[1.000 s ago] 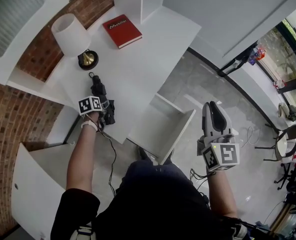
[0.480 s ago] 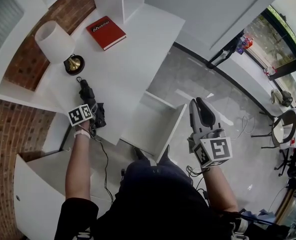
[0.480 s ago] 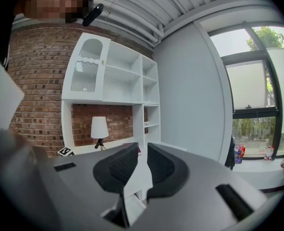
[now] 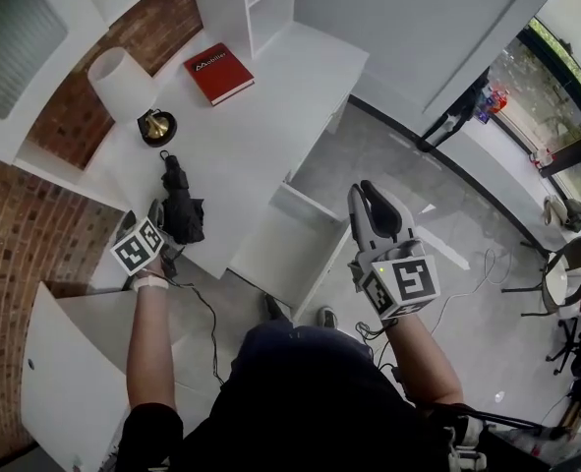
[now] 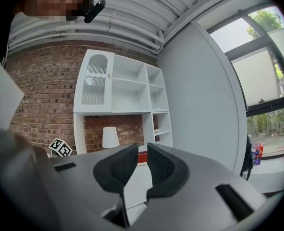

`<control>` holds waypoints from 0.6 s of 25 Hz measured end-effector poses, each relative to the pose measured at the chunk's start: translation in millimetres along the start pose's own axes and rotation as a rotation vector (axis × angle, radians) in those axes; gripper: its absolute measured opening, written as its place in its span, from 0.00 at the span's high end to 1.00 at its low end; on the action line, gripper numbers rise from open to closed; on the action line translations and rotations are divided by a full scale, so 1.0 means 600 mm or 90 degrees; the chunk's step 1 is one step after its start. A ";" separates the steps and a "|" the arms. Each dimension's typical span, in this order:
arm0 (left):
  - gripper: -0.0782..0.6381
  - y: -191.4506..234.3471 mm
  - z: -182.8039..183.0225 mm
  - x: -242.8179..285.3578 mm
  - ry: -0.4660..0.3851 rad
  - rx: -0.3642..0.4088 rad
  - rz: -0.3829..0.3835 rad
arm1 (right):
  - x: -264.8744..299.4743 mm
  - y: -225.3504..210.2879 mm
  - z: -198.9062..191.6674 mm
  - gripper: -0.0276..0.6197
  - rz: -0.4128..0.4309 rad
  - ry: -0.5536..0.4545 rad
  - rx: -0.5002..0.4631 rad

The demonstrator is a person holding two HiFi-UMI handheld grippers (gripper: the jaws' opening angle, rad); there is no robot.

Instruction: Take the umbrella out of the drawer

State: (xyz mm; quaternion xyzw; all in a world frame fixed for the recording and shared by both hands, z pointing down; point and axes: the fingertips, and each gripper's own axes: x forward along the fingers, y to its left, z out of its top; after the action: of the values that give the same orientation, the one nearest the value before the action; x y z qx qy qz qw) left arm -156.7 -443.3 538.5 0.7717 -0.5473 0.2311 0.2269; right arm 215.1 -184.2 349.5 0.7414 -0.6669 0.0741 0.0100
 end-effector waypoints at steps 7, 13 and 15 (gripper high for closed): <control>0.53 -0.085 0.103 -0.228 -0.211 0.151 0.044 | -0.042 0.006 0.030 0.88 0.094 -0.020 -0.009; 0.78 -0.249 0.121 -0.433 -0.358 0.224 -0.018 | -0.091 0.020 0.075 0.88 0.182 -0.059 -0.026; 0.83 -0.275 0.127 -0.493 -0.402 0.194 -0.025 | -0.101 0.029 0.090 0.88 0.207 -0.080 -0.026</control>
State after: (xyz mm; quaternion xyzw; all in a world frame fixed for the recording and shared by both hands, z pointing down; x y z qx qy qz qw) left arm -78.8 -221.3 283.4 0.8405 -0.5347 0.0559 -0.0673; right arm 197.2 -132.5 287.5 0.6265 -0.7787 0.0149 -0.0285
